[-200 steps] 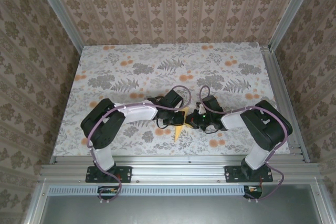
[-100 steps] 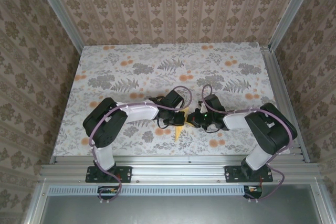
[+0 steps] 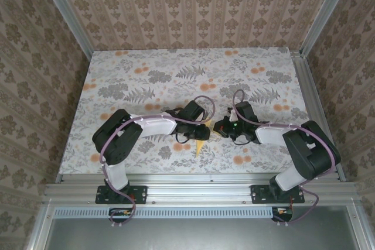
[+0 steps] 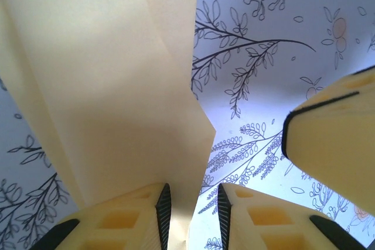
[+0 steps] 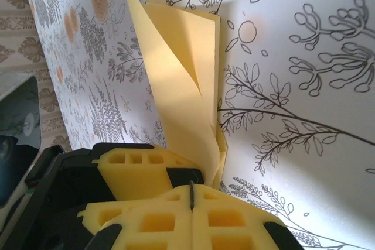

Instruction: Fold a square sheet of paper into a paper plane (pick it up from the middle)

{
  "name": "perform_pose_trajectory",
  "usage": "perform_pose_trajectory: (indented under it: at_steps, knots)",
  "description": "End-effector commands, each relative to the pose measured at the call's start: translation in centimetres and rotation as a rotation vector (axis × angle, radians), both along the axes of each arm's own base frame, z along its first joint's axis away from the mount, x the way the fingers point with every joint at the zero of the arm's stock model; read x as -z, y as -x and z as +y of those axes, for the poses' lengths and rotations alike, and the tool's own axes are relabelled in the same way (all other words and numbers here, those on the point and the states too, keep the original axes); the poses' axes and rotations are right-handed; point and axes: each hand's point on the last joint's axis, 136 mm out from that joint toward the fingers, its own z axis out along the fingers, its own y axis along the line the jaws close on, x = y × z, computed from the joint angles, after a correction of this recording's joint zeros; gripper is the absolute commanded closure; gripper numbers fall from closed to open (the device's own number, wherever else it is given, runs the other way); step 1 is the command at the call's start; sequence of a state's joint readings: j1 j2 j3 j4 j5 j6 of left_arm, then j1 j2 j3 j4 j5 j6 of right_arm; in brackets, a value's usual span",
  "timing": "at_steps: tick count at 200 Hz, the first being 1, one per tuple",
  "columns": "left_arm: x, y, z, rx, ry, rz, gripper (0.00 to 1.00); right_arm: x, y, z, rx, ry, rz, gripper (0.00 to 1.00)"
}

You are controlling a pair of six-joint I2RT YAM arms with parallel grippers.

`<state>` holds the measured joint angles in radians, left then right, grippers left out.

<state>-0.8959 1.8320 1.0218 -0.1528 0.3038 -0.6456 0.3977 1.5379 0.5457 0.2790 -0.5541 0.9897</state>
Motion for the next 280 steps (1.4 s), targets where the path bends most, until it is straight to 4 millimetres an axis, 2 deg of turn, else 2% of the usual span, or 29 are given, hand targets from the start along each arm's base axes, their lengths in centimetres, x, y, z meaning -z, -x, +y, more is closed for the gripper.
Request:
perform_pose_trajectory:
  at_steps: [1, 42, 120, 150, 171, 232, 280]
  knots:
    - [-0.4, 0.6, -0.1, 0.039, 0.037, -0.008, 0.69, 0.3, 0.7, -0.4, -0.017, 0.008, 0.013, 1.00]
    - [-0.5, 0.8, 0.0, 0.053, 0.051, -0.012, 0.70, 0.5, 0.6, 0.1, -0.038, -0.017, 0.012, 1.00]
    - [-0.9, 1.0, -0.3, 0.070, 0.087, -0.020, 0.94, 0.8, 0.8, 1.3, -0.080, -0.051, 0.024, 1.00]
    - [-1.0, 0.9, -0.4, 0.071, 0.096, -0.019, 0.94, 0.7, 1.1, 1.6, -0.096, -0.055, 0.023, 1.00]
    - [-1.0, 1.1, -0.6, 0.078, 0.116, -0.008, 0.89, 0.8, 1.2, 1.6, -0.098, -0.053, 0.022, 1.00]
    - [-0.8, 1.4, -0.8, 0.111, 0.141, 0.005, 0.88, 0.2, 0.8, 1.8, -0.100, -0.061, 0.004, 1.00]
    - [-0.6, 1.3, -0.5, 0.098, 0.143, 0.009, 0.90, 1.6, 1.1, 1.6, -0.109, -0.028, 0.035, 1.00]
